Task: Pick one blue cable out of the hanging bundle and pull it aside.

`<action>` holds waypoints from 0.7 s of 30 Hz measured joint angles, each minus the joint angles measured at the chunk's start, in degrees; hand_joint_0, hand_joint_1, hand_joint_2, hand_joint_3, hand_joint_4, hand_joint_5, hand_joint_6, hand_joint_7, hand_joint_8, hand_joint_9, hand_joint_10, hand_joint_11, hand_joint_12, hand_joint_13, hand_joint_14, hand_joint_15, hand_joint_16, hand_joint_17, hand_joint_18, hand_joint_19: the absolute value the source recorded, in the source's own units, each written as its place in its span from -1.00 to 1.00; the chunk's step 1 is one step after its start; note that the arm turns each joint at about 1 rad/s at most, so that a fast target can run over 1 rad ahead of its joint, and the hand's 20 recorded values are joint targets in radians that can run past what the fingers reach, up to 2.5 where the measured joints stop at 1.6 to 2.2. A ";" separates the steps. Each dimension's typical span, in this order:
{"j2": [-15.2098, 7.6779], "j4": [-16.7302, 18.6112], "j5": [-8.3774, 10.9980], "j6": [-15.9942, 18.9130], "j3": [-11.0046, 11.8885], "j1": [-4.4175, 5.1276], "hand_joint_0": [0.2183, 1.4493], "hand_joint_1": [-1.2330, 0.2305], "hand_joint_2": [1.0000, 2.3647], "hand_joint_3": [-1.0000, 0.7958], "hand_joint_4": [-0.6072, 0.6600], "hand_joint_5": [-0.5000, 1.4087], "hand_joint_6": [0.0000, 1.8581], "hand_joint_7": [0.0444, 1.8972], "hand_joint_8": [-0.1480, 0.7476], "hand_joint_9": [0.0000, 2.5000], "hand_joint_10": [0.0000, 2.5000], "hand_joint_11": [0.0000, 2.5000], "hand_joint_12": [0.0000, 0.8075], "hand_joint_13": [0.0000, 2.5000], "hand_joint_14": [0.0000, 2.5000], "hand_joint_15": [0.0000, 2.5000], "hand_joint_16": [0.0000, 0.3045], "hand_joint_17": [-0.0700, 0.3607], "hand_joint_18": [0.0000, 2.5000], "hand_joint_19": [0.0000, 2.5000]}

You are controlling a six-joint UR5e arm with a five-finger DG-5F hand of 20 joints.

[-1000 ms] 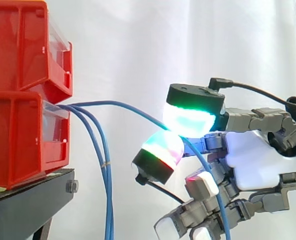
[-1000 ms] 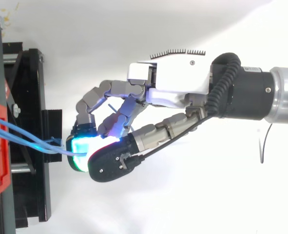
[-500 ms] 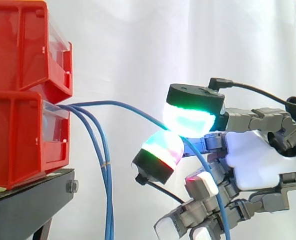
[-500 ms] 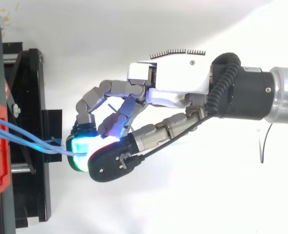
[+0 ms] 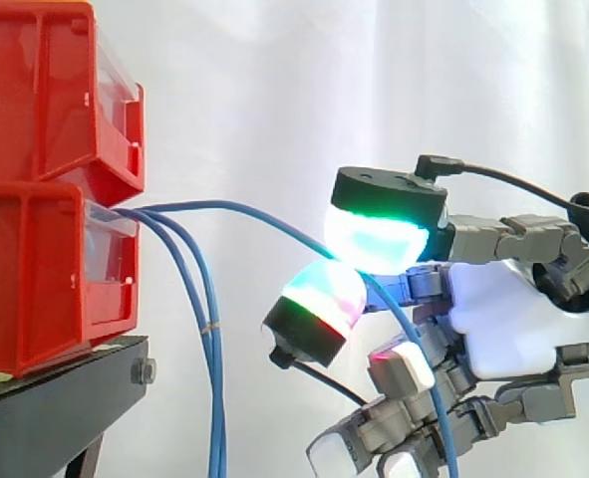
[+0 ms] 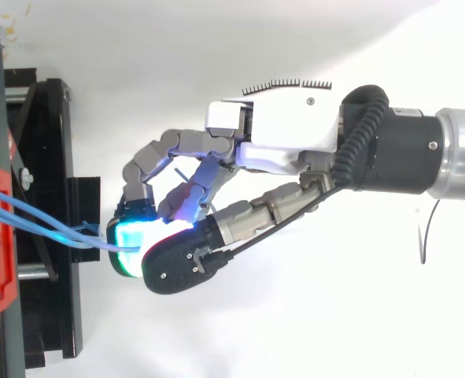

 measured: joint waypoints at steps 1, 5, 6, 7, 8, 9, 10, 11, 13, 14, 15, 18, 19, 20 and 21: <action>0.00 0.00 0.00 0.00 0.00 0.00 -0.29 -0.45 -0.94 0.30 -0.61 -0.59 0.02 0.23 -0.03 -0.07 -0.99 -0.50 -0.07 -0.38 -0.99 -0.70 -0.66 -0.14 -0.41 -0.60; 0.00 0.00 0.00 0.00 0.00 0.00 -0.30 -0.45 -0.92 0.30 -0.61 -0.59 0.02 0.22 -0.03 -0.06 -0.99 -0.50 -0.07 -0.38 -0.99 -0.69 -0.66 -0.14 -0.40 -0.60; 0.00 0.00 0.00 0.00 0.00 0.00 -0.30 -0.45 -0.92 0.30 -0.61 -0.59 0.02 0.22 -0.03 -0.06 -0.99 -0.49 -0.07 -0.38 -0.99 -0.69 -0.67 -0.14 -0.40 -0.59; 0.00 0.00 0.00 0.00 0.00 0.00 -0.29 -0.45 -0.93 0.30 -0.61 -0.59 0.02 0.22 -0.03 -0.06 -0.99 -0.49 -0.07 -0.38 -0.99 -0.69 -0.67 -0.14 -0.40 -0.59; 0.00 0.00 0.00 0.00 0.00 0.00 -0.30 -0.45 -0.92 0.30 -0.61 -0.59 0.02 0.22 -0.03 -0.06 -0.99 -0.50 -0.07 -0.37 -0.99 -0.69 -0.67 -0.14 -0.40 -0.58; 0.00 0.00 0.00 0.00 0.00 0.00 -0.30 -0.45 -0.92 0.30 -0.61 -0.59 0.02 0.22 -0.03 -0.06 -0.99 -0.50 -0.07 -0.37 -0.99 -0.69 -0.67 -0.14 -0.40 -0.58; 0.00 0.00 0.00 0.00 0.00 0.00 -0.30 -0.45 -0.92 0.30 -0.61 -0.59 0.02 0.22 -0.03 -0.06 -0.99 -0.50 -0.07 -0.37 -0.99 -0.68 -0.67 -0.15 -0.40 -0.58; 0.00 0.00 0.00 0.00 0.00 0.00 -0.30 -0.45 -0.91 0.29 -0.61 -0.59 0.02 0.23 -0.02 -0.06 -0.98 -0.49 -0.07 -0.37 -0.99 -0.69 -0.67 -0.15 -0.39 -0.58; 0.00 0.00 0.00 0.00 0.00 0.00 -0.30 -0.44 -0.91 0.30 -0.61 -0.59 0.02 0.22 -0.03 -0.06 -0.98 -0.50 -0.07 -0.37 -0.99 -0.69 -0.67 -0.15 -0.39 -0.58; 0.00 0.00 0.00 0.00 0.00 0.00 -0.30 -0.44 -0.91 0.30 -0.61 -0.59 0.02 0.22 -0.02 -0.06 -0.99 -0.50 -0.07 -0.37 -0.99 -0.68 -0.67 -0.15 -0.39 -0.58; 0.00 0.00 0.00 0.00 0.00 0.00 -0.30 -0.45 -0.90 0.29 -0.61 -0.59 0.02 0.23 -0.03 -0.06 -0.99 -0.50 -0.07 -0.36 -0.99 -0.68 -0.67 -0.15 -0.39 -0.58; 0.00 0.00 0.00 0.00 0.00 0.00 -0.30 -0.44 -0.91 0.30 -0.61 -0.59 0.02 0.22 -0.02 -0.06 -0.99 -0.50 -0.07 -0.36 -0.99 -0.68 -0.67 -0.15 -0.39 -0.58; 0.00 0.00 0.00 0.00 0.01 0.00 -0.30 -0.44 -0.91 0.30 -0.61 -0.59 0.02 0.22 -0.02 -0.06 -0.99 -0.50 -0.06 -0.36 -0.99 -0.68 -0.67 -0.14 -0.39 -0.58; 0.00 0.00 0.00 0.00 0.01 0.00 -0.30 -0.44 -0.91 0.30 -0.61 -0.59 0.02 0.22 -0.02 -0.06 -0.99 -0.49 -0.07 -0.36 -0.99 -0.68 -0.67 -0.15 -0.38 -0.58; 0.00 0.00 0.00 0.00 0.00 0.00 -0.30 -0.45 -0.90 0.29 -0.61 -0.59 0.02 0.22 -0.02 -0.05 -0.98 -0.50 -0.06 -0.36 -0.99 -0.68 -0.67 -0.14 -0.38 -0.57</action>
